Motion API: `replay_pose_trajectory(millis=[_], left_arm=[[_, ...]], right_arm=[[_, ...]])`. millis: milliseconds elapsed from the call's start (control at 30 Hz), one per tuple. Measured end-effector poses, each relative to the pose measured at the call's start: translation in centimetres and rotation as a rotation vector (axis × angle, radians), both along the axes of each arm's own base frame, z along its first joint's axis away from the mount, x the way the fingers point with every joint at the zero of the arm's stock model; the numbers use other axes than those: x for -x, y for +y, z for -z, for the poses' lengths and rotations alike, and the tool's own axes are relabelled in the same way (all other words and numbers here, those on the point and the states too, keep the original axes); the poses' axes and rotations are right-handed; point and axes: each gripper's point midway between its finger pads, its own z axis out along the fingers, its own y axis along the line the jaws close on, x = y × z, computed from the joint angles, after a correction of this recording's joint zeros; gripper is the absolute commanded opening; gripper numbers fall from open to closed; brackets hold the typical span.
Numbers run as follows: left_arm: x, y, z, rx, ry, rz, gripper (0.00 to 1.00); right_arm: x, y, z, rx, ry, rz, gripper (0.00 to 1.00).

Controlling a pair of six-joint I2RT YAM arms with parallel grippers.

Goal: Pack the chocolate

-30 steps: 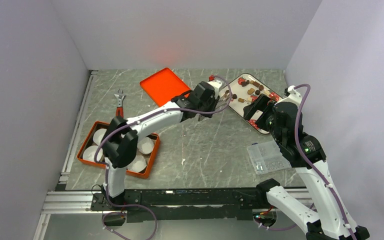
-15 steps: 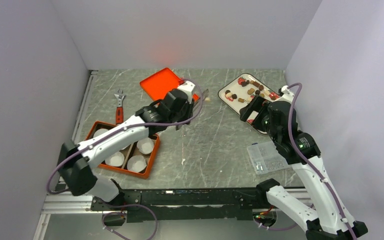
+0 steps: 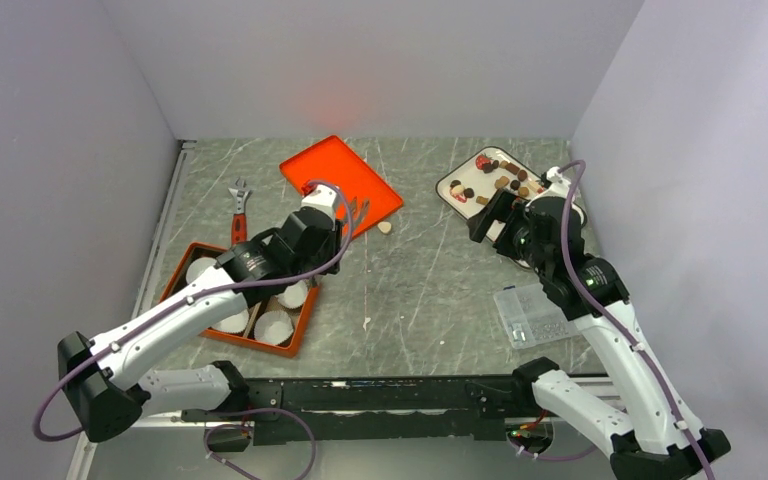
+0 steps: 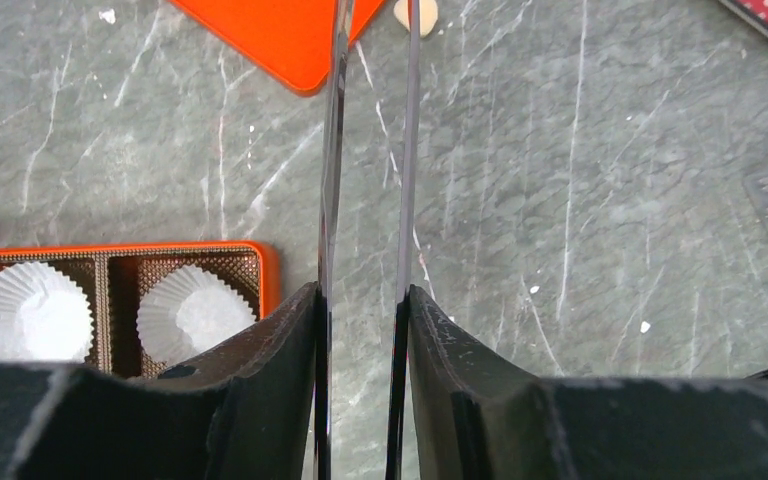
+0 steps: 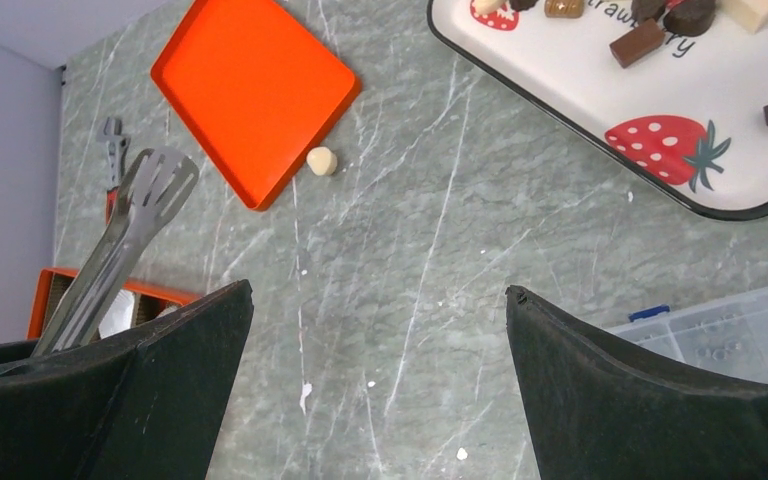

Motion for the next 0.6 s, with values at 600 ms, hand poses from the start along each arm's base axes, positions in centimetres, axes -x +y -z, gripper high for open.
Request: replay_pose_trajectory(millis=[600], left_arm=[[-3.5,-7.0,5.6,-0.107,0.12,0.183,0.5]], right_arm=[[-0.6,0.0,1.7,0.046,0.042,-0.009,1.0]])
